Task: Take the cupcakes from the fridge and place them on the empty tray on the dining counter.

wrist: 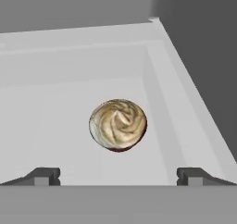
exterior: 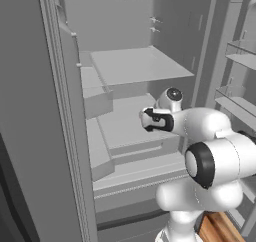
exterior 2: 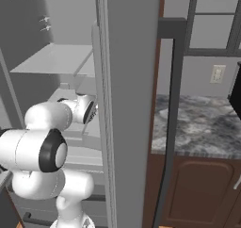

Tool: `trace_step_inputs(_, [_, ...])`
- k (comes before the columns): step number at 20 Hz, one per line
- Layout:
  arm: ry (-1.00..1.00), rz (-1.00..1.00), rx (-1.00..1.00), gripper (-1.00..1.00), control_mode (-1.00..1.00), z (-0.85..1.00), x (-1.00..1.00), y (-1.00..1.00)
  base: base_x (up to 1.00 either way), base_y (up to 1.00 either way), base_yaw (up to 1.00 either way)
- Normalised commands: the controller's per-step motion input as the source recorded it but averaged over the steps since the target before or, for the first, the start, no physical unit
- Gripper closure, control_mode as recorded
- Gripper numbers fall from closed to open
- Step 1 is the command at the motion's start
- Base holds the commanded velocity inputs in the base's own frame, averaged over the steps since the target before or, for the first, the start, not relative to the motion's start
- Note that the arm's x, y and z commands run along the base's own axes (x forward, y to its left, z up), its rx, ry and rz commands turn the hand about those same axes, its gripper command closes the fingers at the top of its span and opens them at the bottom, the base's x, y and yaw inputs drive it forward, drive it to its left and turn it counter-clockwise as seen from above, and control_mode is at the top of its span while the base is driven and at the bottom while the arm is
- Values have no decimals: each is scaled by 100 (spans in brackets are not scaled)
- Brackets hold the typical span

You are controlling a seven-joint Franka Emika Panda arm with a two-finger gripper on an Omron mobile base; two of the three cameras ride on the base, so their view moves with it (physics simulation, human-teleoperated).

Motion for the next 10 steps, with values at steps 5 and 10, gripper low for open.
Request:
trace_step_inputs(5, [0,0,0,-100,-100,-9,30,0,0,0,0])
trace_step_inputs(10, [0,0,0,-100,-100,-16,14,0,0,0,0])
